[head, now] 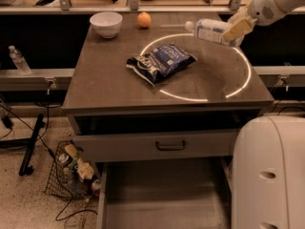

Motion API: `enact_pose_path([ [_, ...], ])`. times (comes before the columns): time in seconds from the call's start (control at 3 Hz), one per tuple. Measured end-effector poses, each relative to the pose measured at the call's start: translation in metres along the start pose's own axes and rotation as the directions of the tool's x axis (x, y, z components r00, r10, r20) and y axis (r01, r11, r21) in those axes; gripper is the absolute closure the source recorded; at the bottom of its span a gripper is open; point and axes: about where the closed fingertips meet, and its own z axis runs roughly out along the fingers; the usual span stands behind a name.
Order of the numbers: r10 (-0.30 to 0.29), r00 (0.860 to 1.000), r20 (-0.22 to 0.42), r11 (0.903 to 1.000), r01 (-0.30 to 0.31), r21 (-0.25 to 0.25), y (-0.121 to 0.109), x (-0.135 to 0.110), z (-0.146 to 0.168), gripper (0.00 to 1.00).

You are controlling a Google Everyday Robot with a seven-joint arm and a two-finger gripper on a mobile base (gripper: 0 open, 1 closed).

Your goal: Place blue plastic bottle into middle drawer

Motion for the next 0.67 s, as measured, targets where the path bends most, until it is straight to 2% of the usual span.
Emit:
enact_pose_path([
  [0.33,-0.074,0.993,0.09,0.9965,0.077,-0.032,0.021,-0.02,-0.044,1.0],
  [0.67,-0.122,0.981,0.148,0.9854,0.138,-0.1,0.051,-0.025,-0.079,1.0],
])
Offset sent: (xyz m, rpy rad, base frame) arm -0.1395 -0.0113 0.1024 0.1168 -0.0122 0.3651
